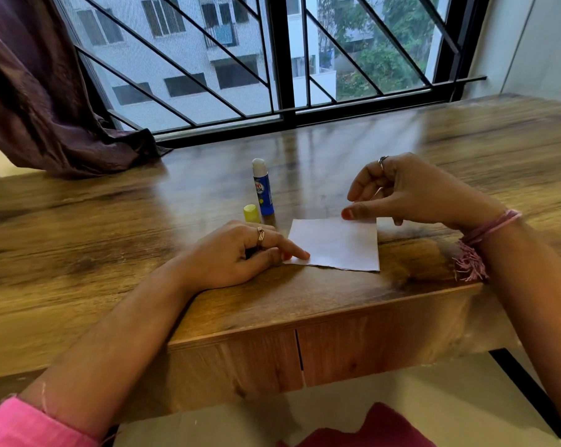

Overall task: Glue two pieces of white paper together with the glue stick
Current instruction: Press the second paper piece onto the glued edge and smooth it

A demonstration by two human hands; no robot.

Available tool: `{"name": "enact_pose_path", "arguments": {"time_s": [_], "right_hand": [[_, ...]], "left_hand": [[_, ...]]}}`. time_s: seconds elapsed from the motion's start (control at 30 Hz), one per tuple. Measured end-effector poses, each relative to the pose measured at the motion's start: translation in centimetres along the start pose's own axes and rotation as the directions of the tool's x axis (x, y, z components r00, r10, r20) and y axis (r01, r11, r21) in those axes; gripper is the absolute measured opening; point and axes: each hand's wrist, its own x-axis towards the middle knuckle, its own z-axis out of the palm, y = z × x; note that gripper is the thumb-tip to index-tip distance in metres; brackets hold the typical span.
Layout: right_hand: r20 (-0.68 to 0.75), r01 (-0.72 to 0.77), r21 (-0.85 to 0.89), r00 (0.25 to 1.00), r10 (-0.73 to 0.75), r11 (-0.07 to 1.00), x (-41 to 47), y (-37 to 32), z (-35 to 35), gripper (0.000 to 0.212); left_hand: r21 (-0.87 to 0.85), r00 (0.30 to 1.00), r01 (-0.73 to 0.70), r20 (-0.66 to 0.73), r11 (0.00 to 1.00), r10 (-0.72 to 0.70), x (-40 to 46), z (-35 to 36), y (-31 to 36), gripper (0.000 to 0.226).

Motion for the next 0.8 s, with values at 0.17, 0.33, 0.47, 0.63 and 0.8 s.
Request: {"name": "enact_pose_path", "arguments": {"time_s": [0.17, 0.33, 0.47, 0.63, 0.8], "right_hand": [[-0.108, 0.141, -0.100, 0.982, -0.152, 0.985, -0.2, -0.2, 0.0, 0.023], [0.198, 0.408, -0.196, 0.907, -0.371, 0.892, -0.5, -0.7, 1.0, 0.017], [0.318, 0.470, -0.158, 0.857, -0.405, 0.869, -0.7, -0.9, 1.4, 0.030], [0.387, 0.485, -0.154, 0.831, -0.399, 0.861, -0.8, -0.9, 1.8, 0.038], [0.413, 0.511, -0.205, 0.818, -0.399, 0.835, -0.8, -1.1, 2.0, 0.041]], "left_hand": [[-0.019, 1.000, 0.002, 0.001, 1.000, -0.002, 0.0, 0.0, -0.1, 0.029], [-0.035, 1.000, 0.018, 0.006, 0.999, -0.018, 0.0, 0.0, -0.1, 0.029], [-0.041, 1.000, 0.026, 0.008, 0.999, -0.025, 0.1, 0.0, 0.0, 0.029], [-0.045, 1.000, 0.017, 0.013, 0.999, -0.017, 0.2, 0.0, 0.1, 0.029], [-0.051, 1.000, 0.012, 0.011, 0.999, -0.012, 0.2, 0.1, -0.1, 0.028]]}}
